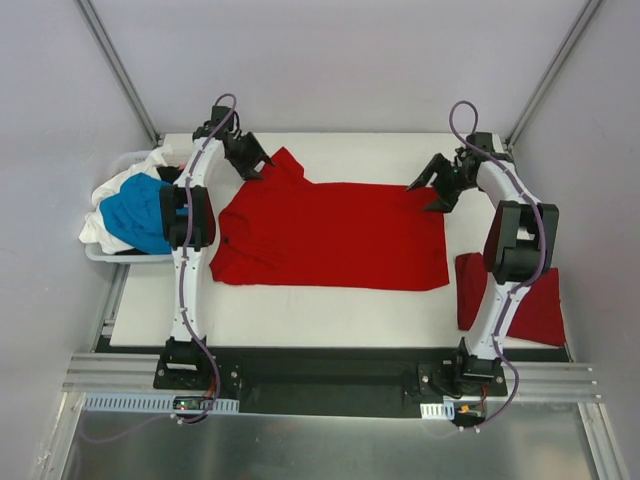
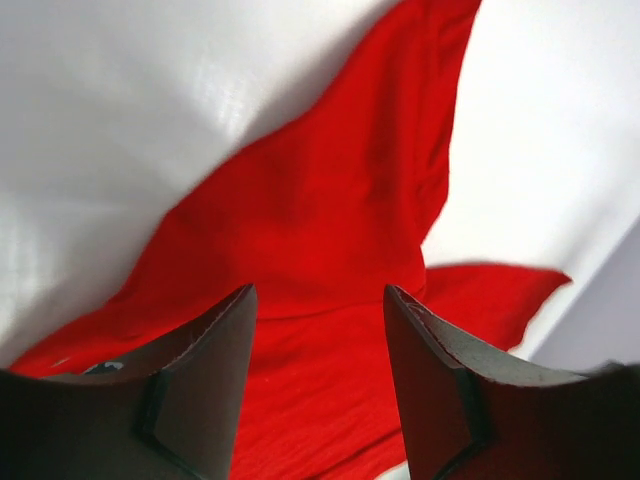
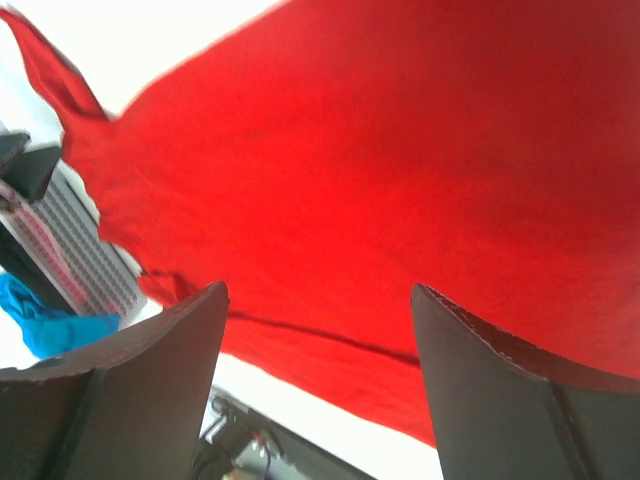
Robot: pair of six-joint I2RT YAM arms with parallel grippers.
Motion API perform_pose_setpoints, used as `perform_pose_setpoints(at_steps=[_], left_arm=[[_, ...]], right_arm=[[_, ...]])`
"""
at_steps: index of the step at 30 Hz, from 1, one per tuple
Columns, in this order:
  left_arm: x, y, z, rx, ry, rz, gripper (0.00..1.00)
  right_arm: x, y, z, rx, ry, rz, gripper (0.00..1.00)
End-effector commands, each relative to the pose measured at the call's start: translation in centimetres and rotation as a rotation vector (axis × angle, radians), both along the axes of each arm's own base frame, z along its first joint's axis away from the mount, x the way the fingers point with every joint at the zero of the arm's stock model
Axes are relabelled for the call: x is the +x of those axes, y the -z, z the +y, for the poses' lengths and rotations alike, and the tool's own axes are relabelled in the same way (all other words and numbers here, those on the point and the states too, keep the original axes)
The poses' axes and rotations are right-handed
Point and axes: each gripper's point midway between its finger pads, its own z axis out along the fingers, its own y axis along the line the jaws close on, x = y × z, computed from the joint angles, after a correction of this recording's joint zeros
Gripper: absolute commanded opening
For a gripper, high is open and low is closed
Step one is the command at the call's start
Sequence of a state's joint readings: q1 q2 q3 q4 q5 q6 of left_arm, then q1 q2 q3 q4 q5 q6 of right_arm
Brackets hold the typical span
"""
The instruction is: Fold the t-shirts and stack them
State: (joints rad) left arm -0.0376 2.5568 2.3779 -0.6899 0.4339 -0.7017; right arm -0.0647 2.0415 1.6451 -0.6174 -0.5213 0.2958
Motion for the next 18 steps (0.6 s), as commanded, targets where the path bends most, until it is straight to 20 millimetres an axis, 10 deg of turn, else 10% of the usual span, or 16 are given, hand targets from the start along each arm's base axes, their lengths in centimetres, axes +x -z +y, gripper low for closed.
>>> perform_pose_setpoints(at_steps=[1, 9, 16, 18], left_arm=[[-0.1, -2.5, -2.0, -0.145, 0.082, -0.047, 0.55], [-0.7, -3.4, 1.5, 0.081, -0.010, -0.084, 0.52], [-7.2, -5.7, 3.3, 0.410, 0.020, -0.075, 0.49], [-9.1, -5.3, 3.0, 0.468, 0.050, -0.052, 0.49]], right_arm=[[0.3, -3.2, 5.3, 0.064, -0.130, -0.099, 0.77], [-0.7, -3.5, 12.4, -0.093, -0.335, -0.084, 0.76], [-4.7, -0.6, 5.3, -0.470, -0.248, 0.014, 0.75], [-5.7, -0.7, 3.7, -0.528, -0.236, 0.023, 0.19]])
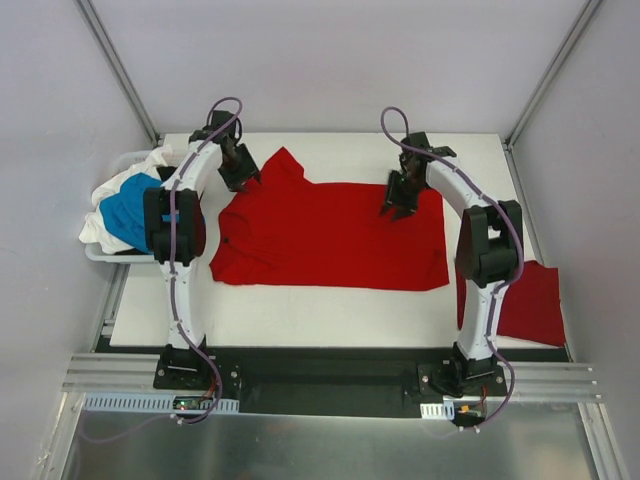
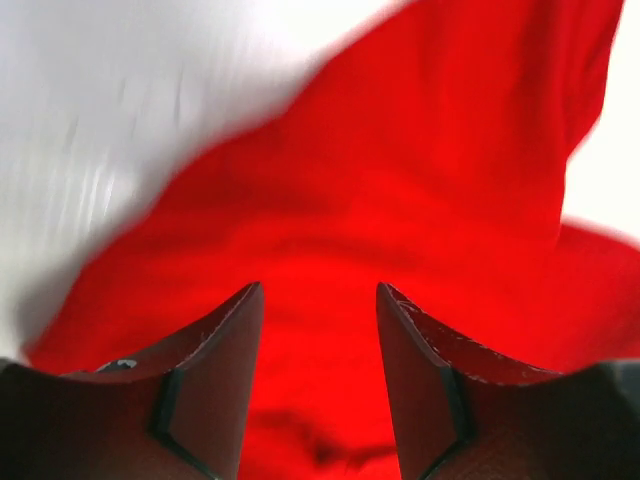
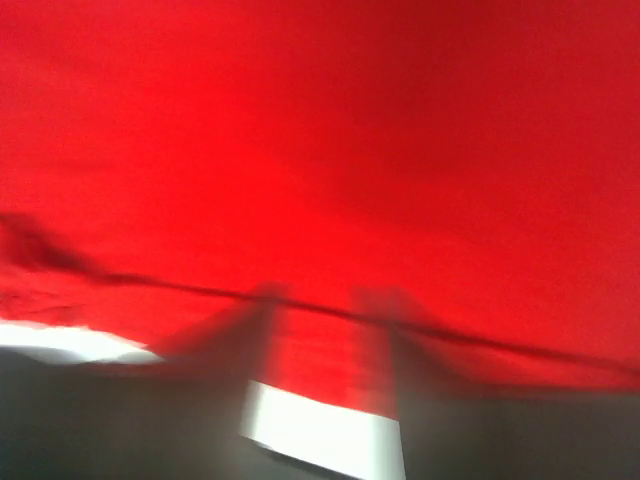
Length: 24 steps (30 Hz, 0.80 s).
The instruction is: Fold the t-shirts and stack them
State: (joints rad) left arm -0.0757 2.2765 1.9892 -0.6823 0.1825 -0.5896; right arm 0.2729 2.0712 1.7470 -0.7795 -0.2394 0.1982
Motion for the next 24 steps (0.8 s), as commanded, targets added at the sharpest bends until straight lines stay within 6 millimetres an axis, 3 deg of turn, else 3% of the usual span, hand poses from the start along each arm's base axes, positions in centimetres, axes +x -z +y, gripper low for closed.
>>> perform_pose_setpoints(at_steps=[1, 2, 3, 4, 6, 8, 11, 12, 13, 15, 17, 19, 20, 21, 24], left_arm=[[-3.2, -6.6, 0.5, 0.235, 0.073, -0.121, 0.45], [-4.2, -6.8, 0.4, 0.271, 0.090, -0.103, 0.41], [-4.9, -7.3, -0.9, 0.327, 0.133, -0.117, 0.25], [-5.3, -7.8, -1.4, 0.355, 0.151, -0.127, 0.00], [-6.8, -6.7, -3.2, 0.383, 0.194, -0.090, 0.00], [-8.2, -4.2, -4.2, 0.330, 0.175, -0.008, 0.00], [-9.0, -3.2, -7.7, 0.321, 0.222, 0.001, 0.00], [-9.1, -3.0, -8.6, 0.341, 0.249, -0.003, 0.00], [-9.4, -2.6, -10.6, 0.369, 0.287, -0.011, 0.00], [-10.1, -2.0, -11.1, 0.399, 0.277, 0.006, 0.00], [-11.3, -1.6, -10.1, 0.463, 0.243, 0.018, 0.00], [-12.1, -1.9, -10.0, 0.481, 0.200, 0.008, 0.00], [-12.6, -2.3, -11.1, 0.525, 0.220, -0.027, 0.00], [-12.8, -2.4, -11.8, 0.543, 0.226, -0.044, 0.00], [-14.0, -1.0, -12.6, 0.526, 0.230, -0.006, 0.00]], right_arm=[[-1.6, -2.1, -7.1, -0.264, 0.081, -0.043, 0.01], [-2.0, -2.1, -7.3, -0.272, 0.087, -0.035, 0.01], [-2.0, -2.1, -7.3, -0.287, 0.087, -0.036, 0.01], [-2.0, -2.0, -7.0, -0.296, 0.078, -0.039, 0.01], [-1.6, -2.1, -5.7, -0.313, 0.046, -0.057, 0.01], [-0.9, -2.3, -4.9, -0.328, 0.049, -0.094, 0.01], [-1.0, -1.6, -1.1, -0.308, -0.025, -0.127, 0.01], [-0.5, -2.4, 0.3, -0.289, -0.038, -0.146, 0.01], [-0.9, -1.1, 0.9, -0.306, -0.060, -0.109, 0.01], [-1.7, -1.1, 2.4, -0.336, -0.100, -0.117, 0.01], [-2.6, -0.7, 3.6, -0.364, -0.123, -0.128, 0.01], [-2.1, -1.4, 4.2, -0.437, -0.116, -0.186, 0.01], [-3.2, -0.6, 5.3, -0.487, -0.158, -0.174, 0.01], [-3.0, -0.9, 5.5, -0.535, -0.157, -0.200, 0.01], [-3.5, -0.6, 7.3, -0.548, -0.173, -0.204, 0.01]])
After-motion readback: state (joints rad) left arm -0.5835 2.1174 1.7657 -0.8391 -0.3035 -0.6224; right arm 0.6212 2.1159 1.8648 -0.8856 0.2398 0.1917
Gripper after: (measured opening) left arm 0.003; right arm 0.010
